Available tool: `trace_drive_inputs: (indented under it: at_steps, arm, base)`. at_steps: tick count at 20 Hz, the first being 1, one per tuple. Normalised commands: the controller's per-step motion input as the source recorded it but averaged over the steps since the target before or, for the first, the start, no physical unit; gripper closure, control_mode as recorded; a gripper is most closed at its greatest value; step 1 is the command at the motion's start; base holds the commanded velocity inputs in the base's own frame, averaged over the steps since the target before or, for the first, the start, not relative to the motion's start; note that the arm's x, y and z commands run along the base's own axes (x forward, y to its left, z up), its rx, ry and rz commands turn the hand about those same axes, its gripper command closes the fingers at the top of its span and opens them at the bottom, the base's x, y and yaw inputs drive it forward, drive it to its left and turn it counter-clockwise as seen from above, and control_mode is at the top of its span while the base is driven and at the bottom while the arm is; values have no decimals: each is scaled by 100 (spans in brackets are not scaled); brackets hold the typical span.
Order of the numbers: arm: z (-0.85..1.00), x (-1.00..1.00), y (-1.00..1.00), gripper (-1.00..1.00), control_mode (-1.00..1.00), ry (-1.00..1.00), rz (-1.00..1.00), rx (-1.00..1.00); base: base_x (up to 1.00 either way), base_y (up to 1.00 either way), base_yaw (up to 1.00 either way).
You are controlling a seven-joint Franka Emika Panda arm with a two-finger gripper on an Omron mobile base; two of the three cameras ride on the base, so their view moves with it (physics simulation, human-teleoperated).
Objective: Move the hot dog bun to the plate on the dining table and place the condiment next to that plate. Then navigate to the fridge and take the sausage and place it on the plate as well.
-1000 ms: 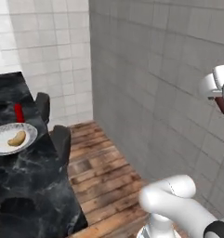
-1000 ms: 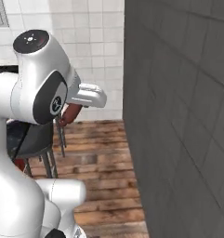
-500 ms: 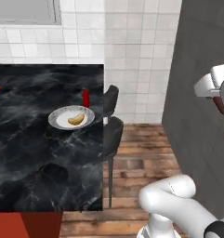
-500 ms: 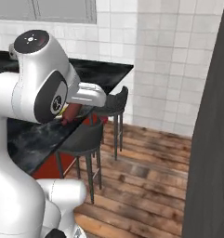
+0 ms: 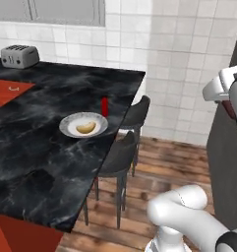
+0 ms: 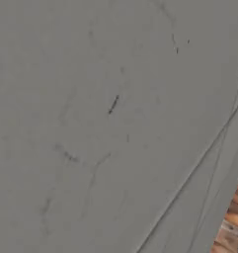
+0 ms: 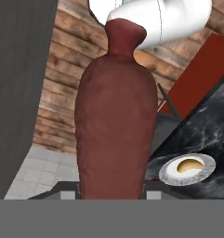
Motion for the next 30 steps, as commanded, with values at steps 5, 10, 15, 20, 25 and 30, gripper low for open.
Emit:
trace_drive_inputs:
  at_steps: [5, 10, 15, 20, 25, 30]
  arm:
    - [0, 0, 0, 100, 100, 0, 0, 0]
    - [0, 0, 0, 100, 100, 0, 0, 0]
    - [0, 0, 0, 100, 100, 0, 0, 0]
    - [0, 0, 0, 100, 100, 0, 0, 0]
    - [0, 0, 0, 100, 100, 0, 0, 0]
    - [0, 0, 0, 100, 100, 0, 0, 0]
  base:
    - [5, -82, 52]
    - [16, -56, 64]
    - [13, -61, 62]
    - [4, -65, 60]
    - [2, -70, 57]
    - [25, -71, 37]
